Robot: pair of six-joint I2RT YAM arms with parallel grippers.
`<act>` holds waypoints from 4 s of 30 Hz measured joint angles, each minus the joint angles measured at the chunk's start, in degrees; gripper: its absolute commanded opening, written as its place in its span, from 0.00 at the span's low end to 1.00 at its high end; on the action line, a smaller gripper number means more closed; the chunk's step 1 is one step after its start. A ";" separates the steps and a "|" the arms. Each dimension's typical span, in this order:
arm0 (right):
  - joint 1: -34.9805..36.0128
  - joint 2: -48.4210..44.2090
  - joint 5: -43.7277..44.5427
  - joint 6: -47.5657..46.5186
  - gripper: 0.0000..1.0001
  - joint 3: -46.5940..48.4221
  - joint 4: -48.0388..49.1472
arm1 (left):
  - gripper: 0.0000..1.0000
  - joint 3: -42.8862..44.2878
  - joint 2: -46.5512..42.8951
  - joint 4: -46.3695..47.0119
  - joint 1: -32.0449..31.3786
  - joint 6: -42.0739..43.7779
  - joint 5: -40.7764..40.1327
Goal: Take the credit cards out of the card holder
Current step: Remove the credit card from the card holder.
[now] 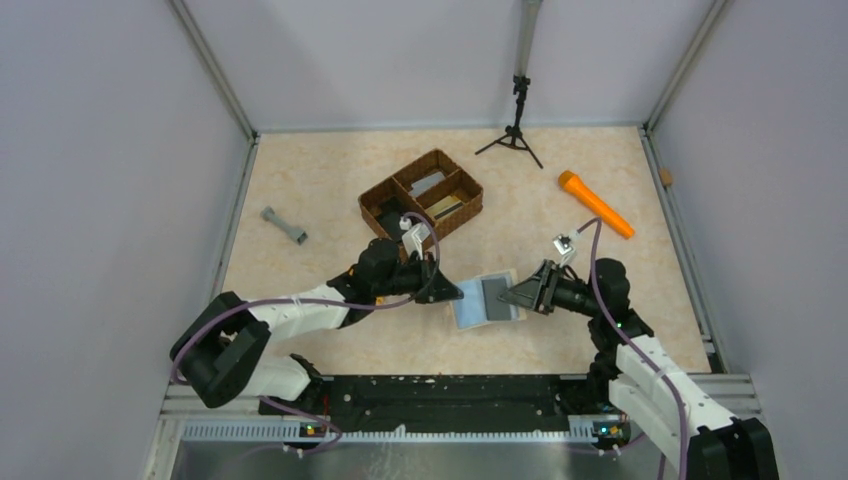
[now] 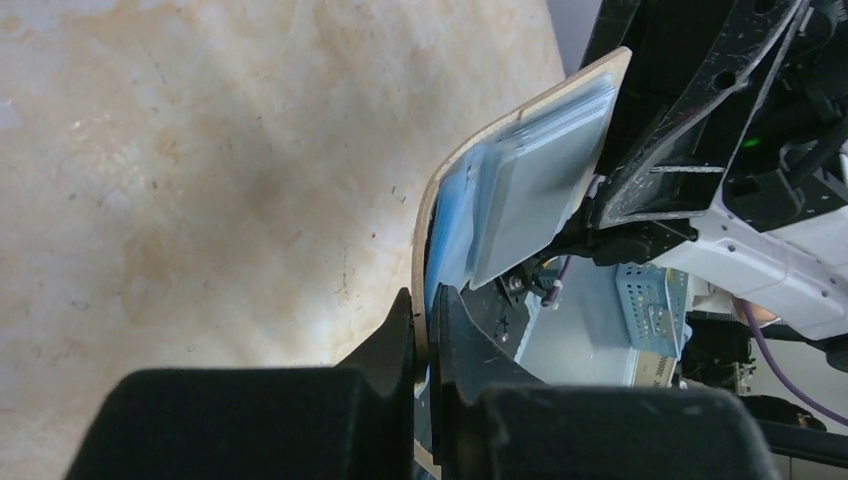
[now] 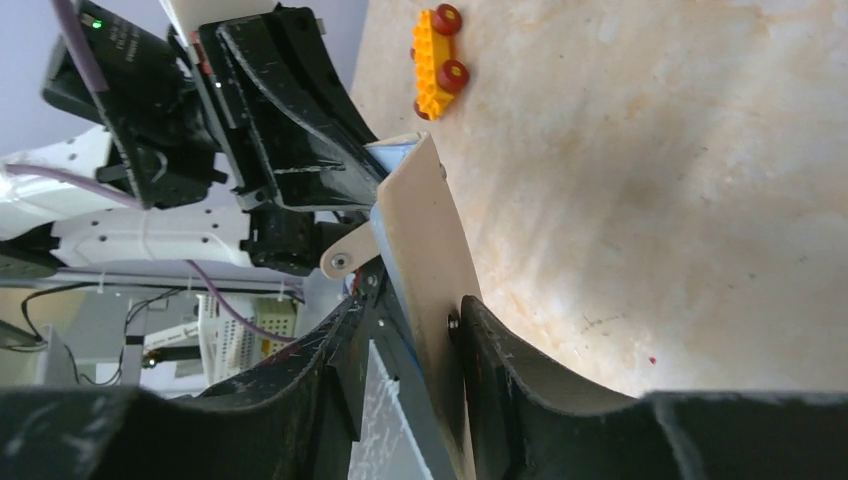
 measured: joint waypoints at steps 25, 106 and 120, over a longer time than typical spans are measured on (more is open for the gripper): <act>0.15 -0.74 2.71 -6.27 0.27 -0.24 -8.24 | 0.00 2.89 4.52 -8.02 -0.04 1.29 1.64; 9.62 11.85 17.14 -17.97 0.52 2.32 -14.80 | 0.00 15.21 23.15 -12.24 -5.05 3.06 4.55; 12.52 12.39 23.34 -18.51 0.03 3.30 -20.17 | 0.04 14.36 24.33 -9.22 -5.16 1.84 4.11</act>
